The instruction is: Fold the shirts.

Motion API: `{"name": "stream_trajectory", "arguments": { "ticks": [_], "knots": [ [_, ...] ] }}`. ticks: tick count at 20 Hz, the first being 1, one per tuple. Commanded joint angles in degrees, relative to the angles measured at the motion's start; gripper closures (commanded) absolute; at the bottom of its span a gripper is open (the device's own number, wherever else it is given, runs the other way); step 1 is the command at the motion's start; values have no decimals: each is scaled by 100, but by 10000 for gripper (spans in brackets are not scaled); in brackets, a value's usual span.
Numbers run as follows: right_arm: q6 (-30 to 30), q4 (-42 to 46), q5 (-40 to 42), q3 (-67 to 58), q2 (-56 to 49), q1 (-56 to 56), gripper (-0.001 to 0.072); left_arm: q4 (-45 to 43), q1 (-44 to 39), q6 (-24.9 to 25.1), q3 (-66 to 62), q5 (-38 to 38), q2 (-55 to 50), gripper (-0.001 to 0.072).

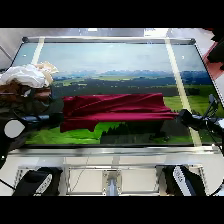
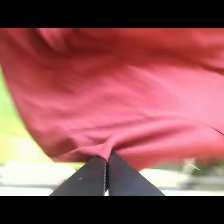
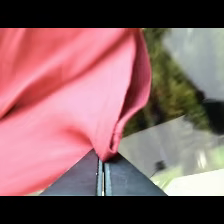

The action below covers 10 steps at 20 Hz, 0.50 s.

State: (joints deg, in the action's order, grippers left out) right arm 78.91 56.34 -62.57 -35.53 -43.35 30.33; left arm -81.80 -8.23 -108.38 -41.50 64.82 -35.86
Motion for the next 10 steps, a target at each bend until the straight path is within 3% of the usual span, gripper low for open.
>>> {"name": "stream_trajectory", "arguments": {
  "ticks": [1, 6, 10],
  "knots": [
    [17, 225, 243, -354, 13, -57, 682, -1045, 2, 201, -553, -201, -341, 694],
    [57, 317, 1228, -901, -767, -1060, 683, -562, 2, 1075, -1416, -1016, -1991, 694],
    [356, 369, 1908, -1427, -1840, -1204, 683, -741, 2, 1235, -1958, -1276, -3233, 694]
  ]
}}
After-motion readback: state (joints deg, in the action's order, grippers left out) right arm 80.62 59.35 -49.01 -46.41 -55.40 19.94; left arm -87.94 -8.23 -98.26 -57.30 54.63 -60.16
